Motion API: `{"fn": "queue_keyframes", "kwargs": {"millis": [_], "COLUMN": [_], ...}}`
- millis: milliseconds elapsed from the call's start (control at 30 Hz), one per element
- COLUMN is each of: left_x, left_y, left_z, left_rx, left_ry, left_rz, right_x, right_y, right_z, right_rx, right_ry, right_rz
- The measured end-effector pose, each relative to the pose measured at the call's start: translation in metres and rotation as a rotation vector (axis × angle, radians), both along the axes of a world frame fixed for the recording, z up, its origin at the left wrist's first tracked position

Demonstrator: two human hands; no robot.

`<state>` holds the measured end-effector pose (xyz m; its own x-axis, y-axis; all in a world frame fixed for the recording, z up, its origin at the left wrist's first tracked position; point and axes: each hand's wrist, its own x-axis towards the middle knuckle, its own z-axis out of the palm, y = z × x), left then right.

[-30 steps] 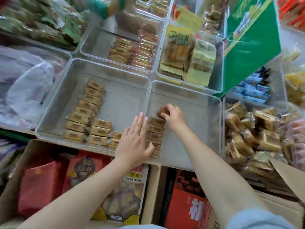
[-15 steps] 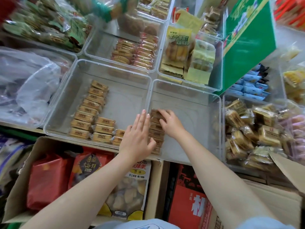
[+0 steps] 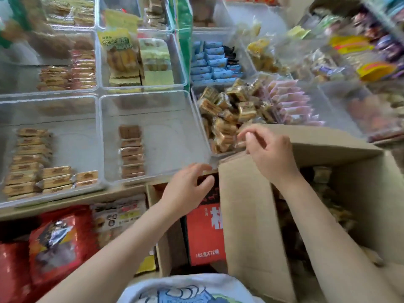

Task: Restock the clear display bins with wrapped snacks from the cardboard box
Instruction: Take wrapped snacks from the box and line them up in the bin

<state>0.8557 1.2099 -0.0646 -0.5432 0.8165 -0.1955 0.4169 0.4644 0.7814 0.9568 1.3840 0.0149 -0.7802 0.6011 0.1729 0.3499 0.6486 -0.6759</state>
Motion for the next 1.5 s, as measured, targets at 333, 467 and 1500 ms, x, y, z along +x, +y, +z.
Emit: {"fn": "queue_keyframes", "kwargs": {"millis": [333,467,1500], "left_x": [0.117,0.121,0.064], "left_y": [0.066,0.066,0.029], "left_z": [0.006,-0.002,0.064], "left_rx": [0.181,0.261,0.569], "left_ry": [-0.263,-0.328,0.148], "left_rz": [-0.052,0.005,-0.078], "right_x": [0.126,0.120,0.080], "right_y": [0.079,0.101,0.052], "right_z": [-0.067,-0.119,0.020], "right_rx": [-0.094,-0.003,-1.155], "right_ry": [-0.474,-0.792,-0.140], "right_rz": [-0.090,0.088,0.170]}}
